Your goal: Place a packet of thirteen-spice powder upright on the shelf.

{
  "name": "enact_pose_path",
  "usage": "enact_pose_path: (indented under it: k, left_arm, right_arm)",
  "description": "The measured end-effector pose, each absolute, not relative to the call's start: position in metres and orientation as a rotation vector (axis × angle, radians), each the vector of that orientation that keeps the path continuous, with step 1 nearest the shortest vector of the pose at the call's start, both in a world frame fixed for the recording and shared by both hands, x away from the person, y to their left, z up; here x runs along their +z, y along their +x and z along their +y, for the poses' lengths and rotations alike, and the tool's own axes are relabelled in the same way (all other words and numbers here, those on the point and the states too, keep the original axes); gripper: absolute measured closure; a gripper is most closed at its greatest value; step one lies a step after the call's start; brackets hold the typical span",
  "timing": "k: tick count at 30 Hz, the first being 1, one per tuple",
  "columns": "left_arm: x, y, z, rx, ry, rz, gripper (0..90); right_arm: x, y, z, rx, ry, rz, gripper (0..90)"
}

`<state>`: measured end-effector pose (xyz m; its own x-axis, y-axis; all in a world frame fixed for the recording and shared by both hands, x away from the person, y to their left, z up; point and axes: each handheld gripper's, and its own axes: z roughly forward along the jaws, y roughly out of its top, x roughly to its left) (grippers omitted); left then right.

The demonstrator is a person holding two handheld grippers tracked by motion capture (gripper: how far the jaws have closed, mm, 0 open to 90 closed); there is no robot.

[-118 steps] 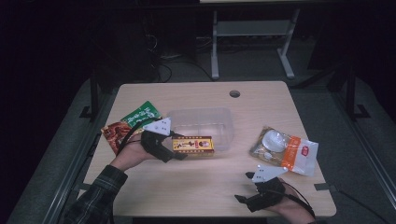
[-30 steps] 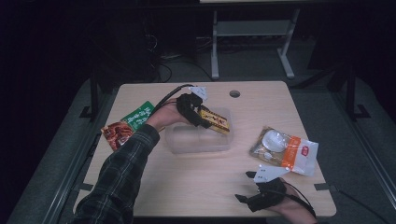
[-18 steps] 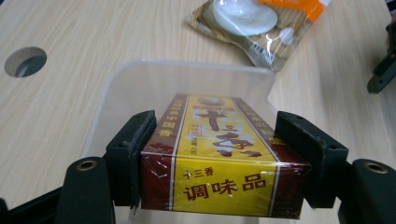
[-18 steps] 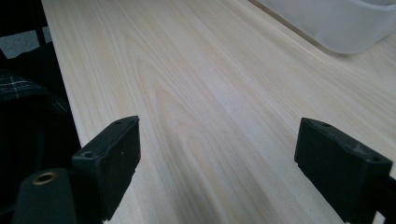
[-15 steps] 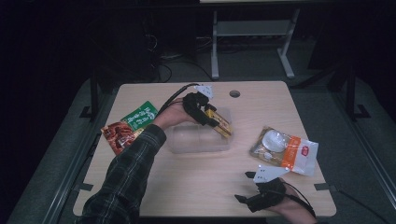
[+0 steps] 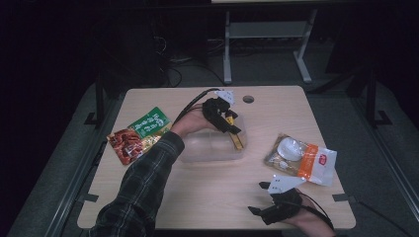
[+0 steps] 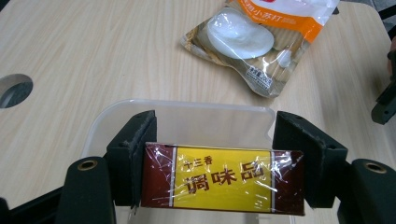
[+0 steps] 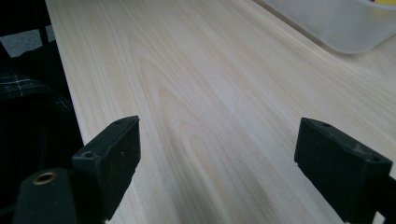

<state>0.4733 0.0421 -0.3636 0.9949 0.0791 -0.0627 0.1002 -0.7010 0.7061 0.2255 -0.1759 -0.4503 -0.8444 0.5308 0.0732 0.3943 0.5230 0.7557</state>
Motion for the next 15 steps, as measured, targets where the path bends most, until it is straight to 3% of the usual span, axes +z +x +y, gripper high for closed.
enact_pose_path:
  k: [7,15]
  left_arm:
    - [-0.367,0.472,0.036,-0.051,2.322,0.133,30.2]
    - [-0.351,0.468,0.047,-0.028,2.283,0.147,22.6]
  right_arm:
    - [-0.450,0.226,-0.175,1.215,0.790,2.600,14.0]
    - [-0.451,0.226,-0.175,1.220,0.787,2.602,14.0]
